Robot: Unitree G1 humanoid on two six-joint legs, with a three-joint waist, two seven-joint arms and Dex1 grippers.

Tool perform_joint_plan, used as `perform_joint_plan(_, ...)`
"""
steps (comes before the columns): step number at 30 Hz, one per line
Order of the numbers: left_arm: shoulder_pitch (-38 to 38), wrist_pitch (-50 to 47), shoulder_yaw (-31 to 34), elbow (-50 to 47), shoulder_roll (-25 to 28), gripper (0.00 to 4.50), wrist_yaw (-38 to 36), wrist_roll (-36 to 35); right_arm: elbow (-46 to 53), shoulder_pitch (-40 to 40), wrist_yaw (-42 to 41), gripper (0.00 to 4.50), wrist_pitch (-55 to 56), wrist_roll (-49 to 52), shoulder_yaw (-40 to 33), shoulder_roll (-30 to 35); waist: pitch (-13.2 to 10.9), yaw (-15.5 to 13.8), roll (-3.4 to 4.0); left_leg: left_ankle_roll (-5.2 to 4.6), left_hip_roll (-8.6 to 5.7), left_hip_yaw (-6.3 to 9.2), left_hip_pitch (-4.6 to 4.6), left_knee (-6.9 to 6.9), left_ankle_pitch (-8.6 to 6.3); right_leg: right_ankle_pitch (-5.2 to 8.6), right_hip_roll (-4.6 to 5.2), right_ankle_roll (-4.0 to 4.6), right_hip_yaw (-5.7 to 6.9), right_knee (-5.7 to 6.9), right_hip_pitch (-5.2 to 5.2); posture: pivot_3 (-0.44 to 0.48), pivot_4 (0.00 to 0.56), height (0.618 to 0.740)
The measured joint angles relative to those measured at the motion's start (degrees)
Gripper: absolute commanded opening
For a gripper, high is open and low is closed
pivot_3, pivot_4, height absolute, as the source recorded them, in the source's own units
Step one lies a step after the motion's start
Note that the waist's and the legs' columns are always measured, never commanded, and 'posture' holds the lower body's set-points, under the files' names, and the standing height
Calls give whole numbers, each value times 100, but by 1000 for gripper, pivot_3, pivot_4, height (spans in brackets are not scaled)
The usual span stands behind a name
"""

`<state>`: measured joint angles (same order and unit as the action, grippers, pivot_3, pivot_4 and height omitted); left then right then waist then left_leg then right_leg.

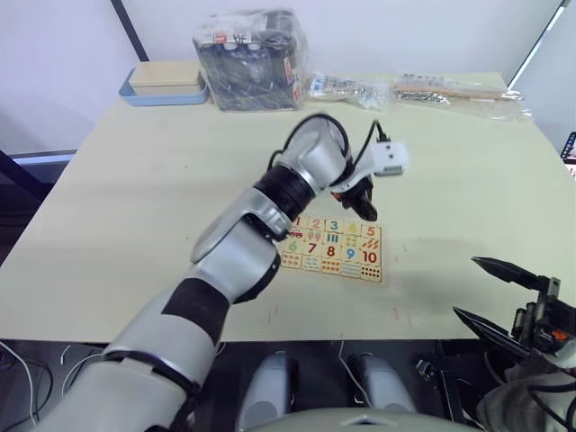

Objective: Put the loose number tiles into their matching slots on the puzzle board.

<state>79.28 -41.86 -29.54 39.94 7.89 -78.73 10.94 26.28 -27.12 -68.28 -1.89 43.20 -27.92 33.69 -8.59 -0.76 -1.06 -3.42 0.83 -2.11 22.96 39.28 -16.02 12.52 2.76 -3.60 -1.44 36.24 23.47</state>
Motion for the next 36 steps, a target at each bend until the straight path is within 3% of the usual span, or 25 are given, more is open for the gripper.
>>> perform_joint_plan(4, -476, 494, 497, -268, 235, 2656, 116, -451, -3, 39, -2, 4500, -3, 0, 0, 1, 2, -2, 3, 1, 2, -1, -5, 2, 1, 0, 1, 0, -1, 12, 0, 0, 150, 740)
perform_joint_plan(9, -912, 1118, 508, -231, 404, 2656, 221, -557, -6, 54, -2, 4500, -5, -6, 1, 1, 0, -17, 3, 2, -2, -2, -4, 7, 1, 0, 1, 0, -1, 17, 0, 0, 150, 740)
perform_joint_plan(12, -1235, 1519, 519, -305, 387, 1937, 259, -652, -4, 53, 2, 4500, -5, -7, 1, 1, 0, -10, 3, 1, -4, -5, -4, 7, 1, -1, 3, -1, -4, 15, 0, 0, 150, 740)
perform_joint_plan(15, -1530, 1788, 519, -324, 349, 465, 279, -724, -5, 34, 2, 4500, -6, -10, 1, 1, 0, -10, 3, 2, -9, -5, -6, 7, 1, -1, 2, -1, -4, 19, 0, 0, 150, 740)
perform_joint_plan(17, -1564, 1935, 520, -294, 310, 35, 322, -724, -5, 25, 3, 4500, -6, -10, 1, 1, 0, -14, 3, 1, -17, -4, -6, 7, 1, -1, 3, -1, -3, 19, -1, 0, 150, 740)
perform_joint_plan(36, -1844, 3367, 399, 955, -253, 35, 1098, -252, -4, 66, 10, 4500, -41, -7, -1, 109, 5, -11, 1, 1, -22, -3, -11, 7, 1, -1, 3, -2, -3, 18, -5, 0, 150, 740)
